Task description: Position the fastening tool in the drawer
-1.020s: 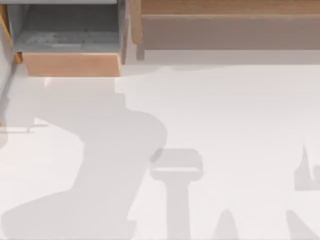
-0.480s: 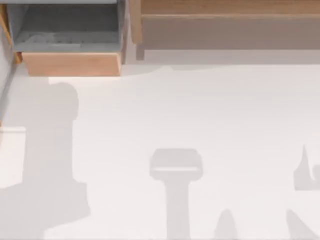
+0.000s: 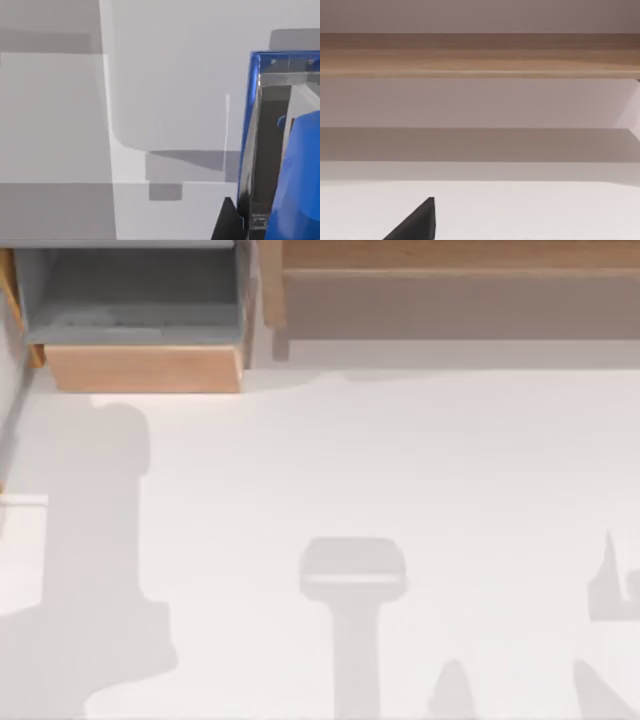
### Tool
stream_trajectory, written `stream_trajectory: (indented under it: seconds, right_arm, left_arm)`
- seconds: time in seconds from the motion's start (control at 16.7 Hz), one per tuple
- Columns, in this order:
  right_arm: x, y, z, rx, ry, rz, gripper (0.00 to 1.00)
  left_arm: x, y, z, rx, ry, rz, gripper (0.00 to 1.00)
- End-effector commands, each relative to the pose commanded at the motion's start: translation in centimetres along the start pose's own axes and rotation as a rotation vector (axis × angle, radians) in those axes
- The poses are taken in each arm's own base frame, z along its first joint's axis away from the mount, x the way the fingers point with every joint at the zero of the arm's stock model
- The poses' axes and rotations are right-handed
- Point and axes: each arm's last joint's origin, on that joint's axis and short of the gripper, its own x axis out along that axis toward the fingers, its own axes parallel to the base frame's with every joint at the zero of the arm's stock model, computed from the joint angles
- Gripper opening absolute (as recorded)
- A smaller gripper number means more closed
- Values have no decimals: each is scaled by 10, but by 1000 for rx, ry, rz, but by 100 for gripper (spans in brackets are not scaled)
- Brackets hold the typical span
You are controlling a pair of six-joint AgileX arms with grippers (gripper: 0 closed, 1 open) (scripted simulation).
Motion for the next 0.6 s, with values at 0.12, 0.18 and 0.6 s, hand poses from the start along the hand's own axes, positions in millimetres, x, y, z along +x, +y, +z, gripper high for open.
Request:
stream_trajectory:
  seconds: [0.12, 0.18, 0.6]
  right_arm:
    - [0, 0, 0, 0, 0, 0, 100]
    - [0, 0, 0, 0, 0, 0, 100]
    - [0, 0, 0, 0, 0, 0, 100]
  left_arm:
    - [0, 0, 0, 0, 0, 0, 38]
    - [0, 0, 0, 0, 0, 0, 45]
    - [0, 0, 0, 0, 0, 0, 98]
